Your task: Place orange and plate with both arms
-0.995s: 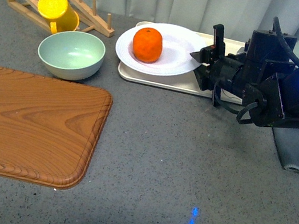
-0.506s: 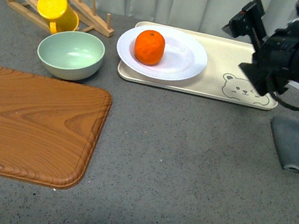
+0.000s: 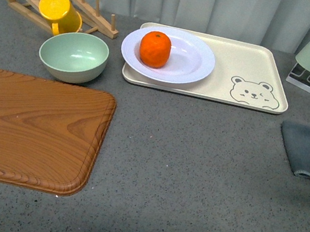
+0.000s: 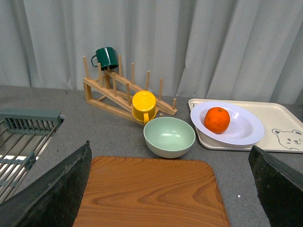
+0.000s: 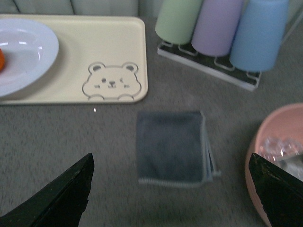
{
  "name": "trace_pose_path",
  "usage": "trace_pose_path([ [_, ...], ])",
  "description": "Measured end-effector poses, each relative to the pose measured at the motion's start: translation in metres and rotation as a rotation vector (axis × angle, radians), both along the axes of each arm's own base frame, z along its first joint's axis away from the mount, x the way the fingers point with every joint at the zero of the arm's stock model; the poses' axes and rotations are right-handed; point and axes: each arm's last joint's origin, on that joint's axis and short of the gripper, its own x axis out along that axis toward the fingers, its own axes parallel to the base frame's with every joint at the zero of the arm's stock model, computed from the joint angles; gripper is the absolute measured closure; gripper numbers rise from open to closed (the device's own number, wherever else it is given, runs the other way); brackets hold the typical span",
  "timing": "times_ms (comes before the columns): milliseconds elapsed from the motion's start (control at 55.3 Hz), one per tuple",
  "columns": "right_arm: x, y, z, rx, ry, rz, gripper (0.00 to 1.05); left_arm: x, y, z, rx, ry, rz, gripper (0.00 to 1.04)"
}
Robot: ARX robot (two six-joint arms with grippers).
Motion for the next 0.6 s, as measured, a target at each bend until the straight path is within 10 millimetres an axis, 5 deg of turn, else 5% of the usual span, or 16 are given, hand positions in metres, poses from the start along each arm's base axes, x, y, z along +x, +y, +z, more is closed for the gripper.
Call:
trace_pose_path([
  [253, -0.068, -0.004, 0.008, 0.013, -0.045, -0.011, 0.09, 0.0, 0.0, 0.0, 0.0, 0.0, 0.0, 0.06],
  [470, -0.091, -0.004, 0.017, 0.047, -0.135, 0.049, 0.09, 0.0, 0.0, 0.0, 0.0, 0.0, 0.0, 0.06],
  [597, -0.095, -0.001, 0.012, 0.022, -0.367, 0.023, 0.28, 0.0, 0.0, 0.0, 0.0, 0.0, 0.001, 0.06],
])
